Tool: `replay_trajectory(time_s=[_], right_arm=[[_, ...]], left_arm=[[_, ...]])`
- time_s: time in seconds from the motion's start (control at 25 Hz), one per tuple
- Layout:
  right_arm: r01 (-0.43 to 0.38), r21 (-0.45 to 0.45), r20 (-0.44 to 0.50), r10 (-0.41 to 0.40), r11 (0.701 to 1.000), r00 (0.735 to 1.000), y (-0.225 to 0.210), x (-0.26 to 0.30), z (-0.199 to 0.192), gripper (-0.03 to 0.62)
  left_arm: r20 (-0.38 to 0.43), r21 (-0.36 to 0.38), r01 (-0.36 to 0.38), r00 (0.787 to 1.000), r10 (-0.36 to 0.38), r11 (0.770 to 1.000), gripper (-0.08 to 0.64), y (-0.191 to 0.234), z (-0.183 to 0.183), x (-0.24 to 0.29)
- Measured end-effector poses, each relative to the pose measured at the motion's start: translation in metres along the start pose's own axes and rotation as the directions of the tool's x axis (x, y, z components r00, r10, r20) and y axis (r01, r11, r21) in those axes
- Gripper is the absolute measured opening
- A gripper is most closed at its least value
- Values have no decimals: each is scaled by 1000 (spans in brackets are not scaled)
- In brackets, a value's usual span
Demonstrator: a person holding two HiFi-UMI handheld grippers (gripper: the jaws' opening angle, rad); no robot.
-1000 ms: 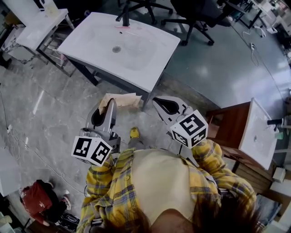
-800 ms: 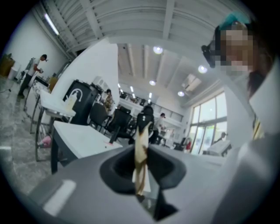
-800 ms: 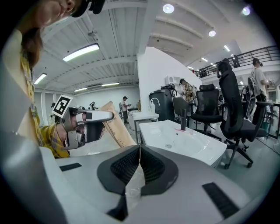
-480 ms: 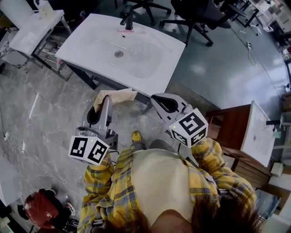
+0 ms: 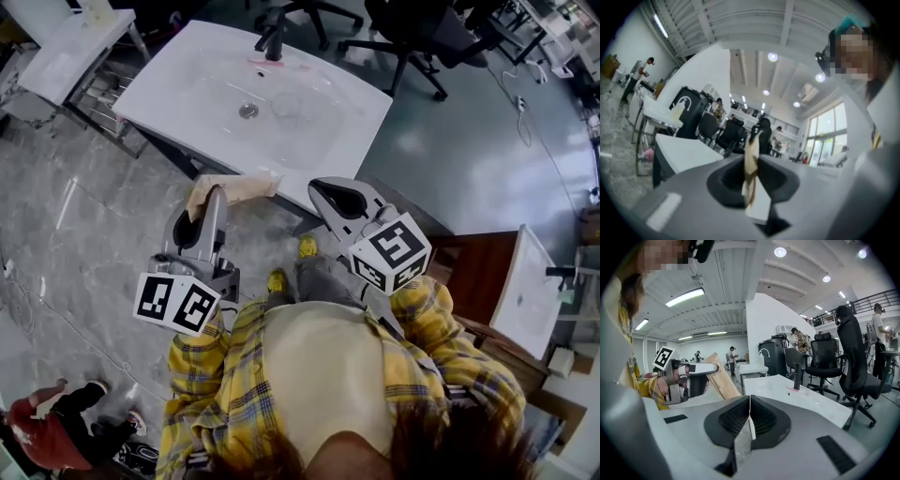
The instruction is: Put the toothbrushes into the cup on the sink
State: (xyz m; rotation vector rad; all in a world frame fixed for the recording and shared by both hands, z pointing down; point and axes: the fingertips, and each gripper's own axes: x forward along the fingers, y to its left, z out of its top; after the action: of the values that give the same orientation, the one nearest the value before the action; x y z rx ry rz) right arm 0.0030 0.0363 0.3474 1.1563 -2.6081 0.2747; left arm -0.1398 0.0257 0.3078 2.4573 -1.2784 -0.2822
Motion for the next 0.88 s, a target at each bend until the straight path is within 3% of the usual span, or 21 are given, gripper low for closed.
replay_trajectory(time_s=[0.88], right_arm=[[-212,-57,-34,210,976,977,-110,59,14,14]], left_arm=[[43,-43,-174,984,176,984,60,11,-15,117]])
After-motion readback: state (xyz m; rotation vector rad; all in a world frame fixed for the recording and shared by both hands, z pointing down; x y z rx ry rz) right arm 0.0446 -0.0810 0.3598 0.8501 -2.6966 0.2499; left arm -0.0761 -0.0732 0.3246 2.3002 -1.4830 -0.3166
